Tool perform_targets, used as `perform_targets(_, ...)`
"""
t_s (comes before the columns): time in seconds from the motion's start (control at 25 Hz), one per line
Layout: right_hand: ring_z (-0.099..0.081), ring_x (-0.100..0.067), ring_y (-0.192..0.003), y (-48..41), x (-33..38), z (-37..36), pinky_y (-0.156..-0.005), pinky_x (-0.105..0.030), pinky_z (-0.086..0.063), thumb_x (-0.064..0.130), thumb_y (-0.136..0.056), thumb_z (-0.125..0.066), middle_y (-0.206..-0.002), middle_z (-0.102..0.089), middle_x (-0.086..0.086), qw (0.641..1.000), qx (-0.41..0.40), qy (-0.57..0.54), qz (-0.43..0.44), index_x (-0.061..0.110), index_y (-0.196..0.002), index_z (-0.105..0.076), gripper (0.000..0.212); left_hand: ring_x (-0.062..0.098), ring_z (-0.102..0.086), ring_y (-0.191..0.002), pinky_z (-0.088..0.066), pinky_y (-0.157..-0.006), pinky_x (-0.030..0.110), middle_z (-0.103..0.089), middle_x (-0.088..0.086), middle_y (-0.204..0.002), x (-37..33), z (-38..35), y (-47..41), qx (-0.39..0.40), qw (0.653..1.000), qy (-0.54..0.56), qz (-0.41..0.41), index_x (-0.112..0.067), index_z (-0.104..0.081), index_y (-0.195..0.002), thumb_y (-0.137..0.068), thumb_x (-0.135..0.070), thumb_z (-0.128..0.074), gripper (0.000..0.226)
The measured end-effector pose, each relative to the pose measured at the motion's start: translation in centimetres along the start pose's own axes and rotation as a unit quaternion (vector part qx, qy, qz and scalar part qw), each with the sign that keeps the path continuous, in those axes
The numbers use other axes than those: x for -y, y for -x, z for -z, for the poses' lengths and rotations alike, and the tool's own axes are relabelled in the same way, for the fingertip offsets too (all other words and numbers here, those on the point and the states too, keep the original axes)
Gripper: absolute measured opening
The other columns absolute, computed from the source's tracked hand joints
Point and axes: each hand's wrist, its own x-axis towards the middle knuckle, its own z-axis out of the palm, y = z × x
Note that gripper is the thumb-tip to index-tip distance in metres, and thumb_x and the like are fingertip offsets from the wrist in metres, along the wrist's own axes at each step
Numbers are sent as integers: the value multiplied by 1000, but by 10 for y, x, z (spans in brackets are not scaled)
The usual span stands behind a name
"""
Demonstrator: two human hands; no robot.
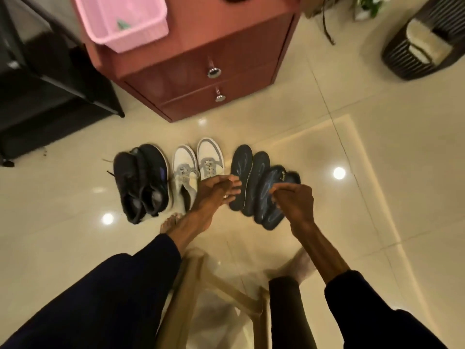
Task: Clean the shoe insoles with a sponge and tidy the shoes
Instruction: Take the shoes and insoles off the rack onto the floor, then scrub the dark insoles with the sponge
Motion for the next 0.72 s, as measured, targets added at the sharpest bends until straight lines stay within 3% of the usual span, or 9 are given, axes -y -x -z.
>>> perform_targets(0.2, -72, -11, -74, 20, 96, -16, -80, -35, -60, 15, -83, -76, -76, -76, 8, 998, 9, 18, 60, 25, -76, -79, 13, 27, -75, -101, -58, -90, 34, -77, 9, -110, -85, 47, 9, -16, 998, 65, -11, -5, -71, -114, -101, -17, -61, 20)
perform_targets(0.36, -73, -11, -77, 23, 162, -41, -84, -37, -60, 13, -82, -76, -77, -77, 11, 997, 16, 28, 77, 26, -77, -80, 15, 29, -75, -99, -60, -74, 25, -76, 17, -113, -140, 80, 21, -51, 992, 105, -44, 4, -68, -120, -100, -11, -61, 25)
perform_targets(0.56, -74, -13, -72, 29, 239, -88, -83, -45, -62, 10, -83, -77, -77, -78, 6, 988, 51, 32, 144, 22, -81, -80, 12, 29, -74, -103, -59, -89, 34, -76, 11, -113, -200, 118, 29, -68, 985, 124, -95, -3, -69, -119, -99, -20, -64, 27)
perform_targets(0.64, -74, -12, -71, 37, 271, -109, -81, -41, -62, 10, -84, -74, -75, -77, 6, 980, 56, 50, 184, 22, -78, -79, 14, 30, -74, -103, -58, -91, 37, -76, 11, -114, -219, 135, 32, -83, 981, 144, -103, -3, -69, -119, -99, -21, -64, 28)
perform_targets(0.72, -70, -8, -67, 44, 305, -130, -76, -30, -59, 9, -85, -71, -71, -75, 5, 954, 49, 104, 276, 17, -76, -79, 14, 30, -74, -103, -58, -91, 36, -76, 11, -115, -233, 155, 35, -96, 976, 161, -113, -2, -69, -121, -99, -21, -64, 30)
